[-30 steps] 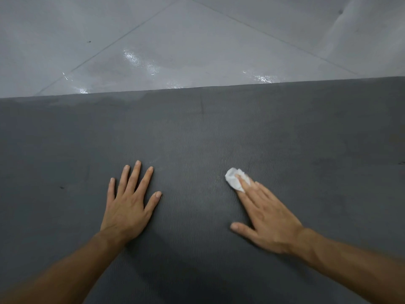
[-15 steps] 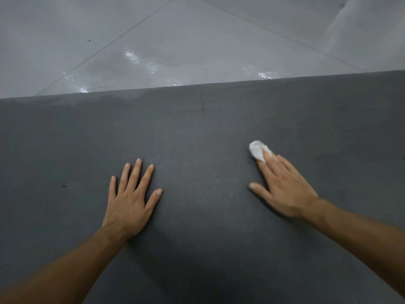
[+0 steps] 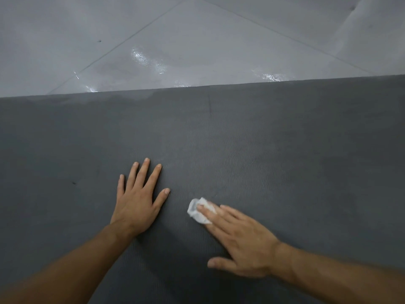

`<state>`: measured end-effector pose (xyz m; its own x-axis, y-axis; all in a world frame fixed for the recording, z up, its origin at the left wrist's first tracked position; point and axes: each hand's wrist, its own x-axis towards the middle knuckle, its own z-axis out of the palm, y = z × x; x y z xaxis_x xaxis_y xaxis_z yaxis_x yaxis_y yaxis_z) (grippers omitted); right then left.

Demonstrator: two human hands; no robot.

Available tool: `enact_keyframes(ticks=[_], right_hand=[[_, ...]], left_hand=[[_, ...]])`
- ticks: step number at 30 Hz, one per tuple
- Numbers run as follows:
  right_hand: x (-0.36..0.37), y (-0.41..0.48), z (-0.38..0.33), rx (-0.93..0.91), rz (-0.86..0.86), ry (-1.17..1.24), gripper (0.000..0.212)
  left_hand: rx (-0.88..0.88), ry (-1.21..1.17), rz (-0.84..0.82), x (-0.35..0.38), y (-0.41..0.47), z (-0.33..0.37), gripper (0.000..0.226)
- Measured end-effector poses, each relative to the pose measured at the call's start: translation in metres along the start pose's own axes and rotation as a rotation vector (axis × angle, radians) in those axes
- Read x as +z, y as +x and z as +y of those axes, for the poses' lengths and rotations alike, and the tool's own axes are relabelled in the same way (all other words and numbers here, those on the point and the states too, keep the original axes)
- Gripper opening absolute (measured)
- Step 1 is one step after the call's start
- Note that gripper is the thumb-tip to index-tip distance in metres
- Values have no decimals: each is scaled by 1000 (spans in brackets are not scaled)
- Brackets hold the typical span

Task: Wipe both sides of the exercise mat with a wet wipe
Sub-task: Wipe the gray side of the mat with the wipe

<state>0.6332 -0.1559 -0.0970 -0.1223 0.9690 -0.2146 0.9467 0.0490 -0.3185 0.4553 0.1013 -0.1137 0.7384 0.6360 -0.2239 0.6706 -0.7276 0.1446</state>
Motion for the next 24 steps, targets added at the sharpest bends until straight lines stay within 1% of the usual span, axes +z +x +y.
enact_keyframes(ticks=[2,4,6,10,11,13,15,17,20,24], right_hand=[[3,7,-1,-21,8,-44,91],[-3,17,16,25,25,-38,89],[-16,29,44,122,51,-65,88],[-38,45,106,399,123,-101,89],[-41,46,117,448,127,-90,89],[-43,48,131,488,117,-86,92],[-42,47,127,480,108,-70,94],[-38,45,109,431,111,-48,95],[-30,38,75,301,89,-47,96],[-20,33,30,88,5,-54,98]], left_hand=[[3,-13,0,-3,0,1,79],[11,-25,3,-5,0,0,79],[27,-29,1,-7,-1,-2,78],[53,-10,-11,-8,-3,-9,78],[58,-6,-15,-8,-3,-10,79],[72,-3,-20,-9,-4,-13,78],[89,-8,-18,-8,-5,-16,78],[104,-18,-5,-7,-6,-19,76],[125,-7,9,-4,-10,-25,73],[138,5,15,-1,-14,-30,71]])
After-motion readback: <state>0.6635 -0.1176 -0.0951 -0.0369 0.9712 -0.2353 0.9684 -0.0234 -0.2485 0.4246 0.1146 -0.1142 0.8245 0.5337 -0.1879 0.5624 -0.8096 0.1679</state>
